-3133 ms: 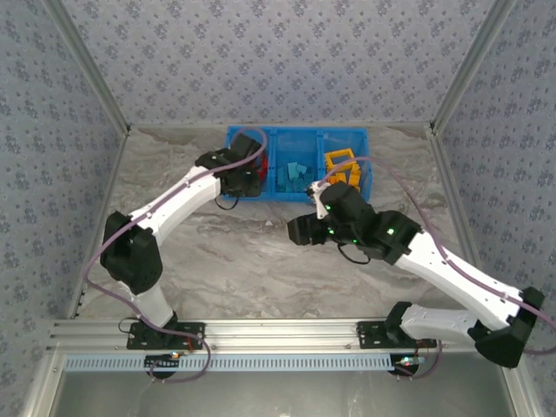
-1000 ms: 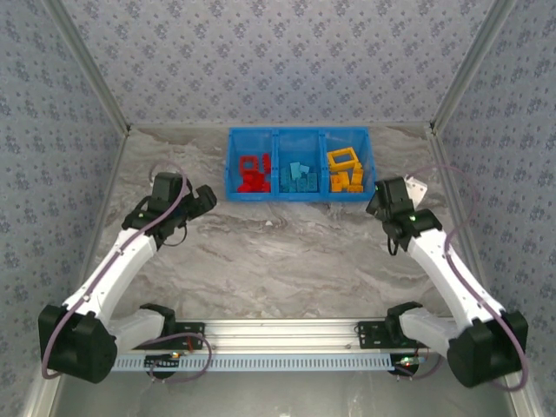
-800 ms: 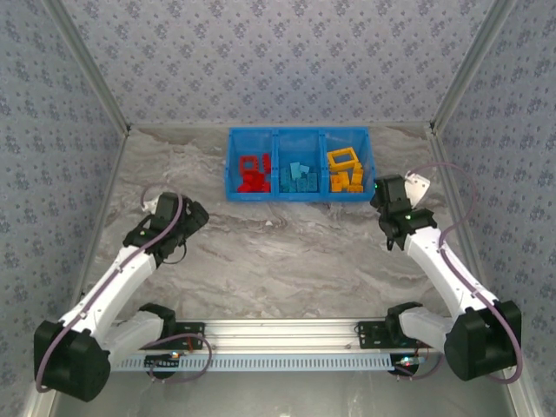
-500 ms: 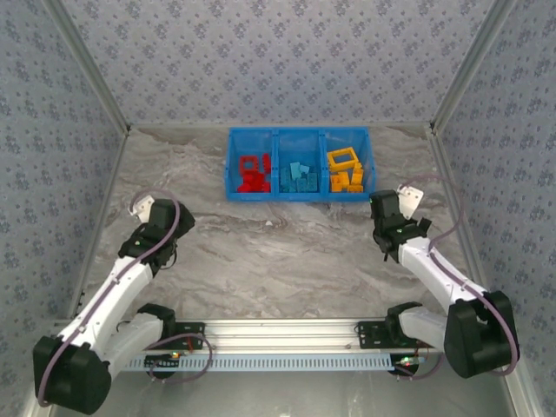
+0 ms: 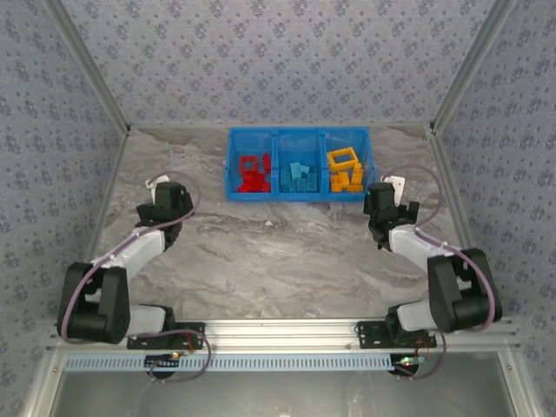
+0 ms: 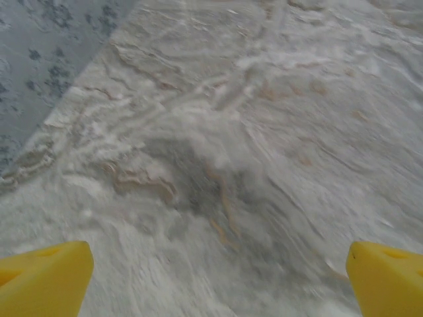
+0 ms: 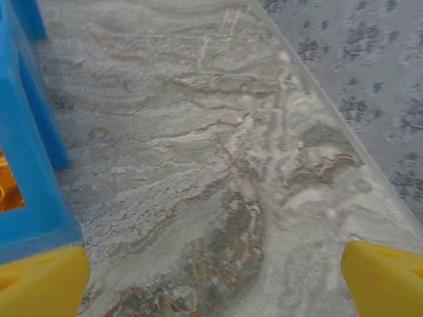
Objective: Sort the legos into containers by color
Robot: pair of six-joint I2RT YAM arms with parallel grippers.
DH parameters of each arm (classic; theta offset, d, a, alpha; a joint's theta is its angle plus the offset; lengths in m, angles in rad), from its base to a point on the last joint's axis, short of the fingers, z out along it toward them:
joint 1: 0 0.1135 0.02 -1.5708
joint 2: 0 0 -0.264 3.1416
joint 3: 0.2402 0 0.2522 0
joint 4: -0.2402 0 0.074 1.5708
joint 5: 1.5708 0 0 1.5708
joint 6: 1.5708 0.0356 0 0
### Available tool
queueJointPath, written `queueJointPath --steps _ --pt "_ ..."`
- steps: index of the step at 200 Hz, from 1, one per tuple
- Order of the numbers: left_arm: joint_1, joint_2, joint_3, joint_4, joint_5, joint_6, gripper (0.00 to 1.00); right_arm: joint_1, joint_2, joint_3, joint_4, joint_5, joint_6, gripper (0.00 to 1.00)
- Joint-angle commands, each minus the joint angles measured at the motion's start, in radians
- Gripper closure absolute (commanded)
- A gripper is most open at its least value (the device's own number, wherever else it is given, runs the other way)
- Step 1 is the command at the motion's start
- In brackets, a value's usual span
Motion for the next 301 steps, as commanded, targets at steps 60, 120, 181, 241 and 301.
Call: queueJointPath --steps 60,120,181,241,301 --pt "0.11 0.248 0.064 0.293 0.245 0.213 0.02 -0.139 0.141 0.005 0.299 -0.259 -0.159 0.0" --pt "0.112 0.192 -0.224 0.736 0.252 0.206 0.02 -0.192 0.125 -0.313 0.851 -0.365 -0.161 0.0" --pt "0.132 0.2 -0.23 0.768 0.273 0.195 0.02 -0.195 0.112 -0.239 0.678 -0.359 -0.147 0.0" --pt "0.13 0.197 -0.232 0.767 0.274 0.197 0.02 -0.198 0.111 -0.24 0.681 -0.364 -0.146 0.0" --pt "0.13 0.198 -0.23 0.765 0.273 0.196 0.02 -0.205 0.113 -0.233 0.674 -0.416 -0.156 0.0"
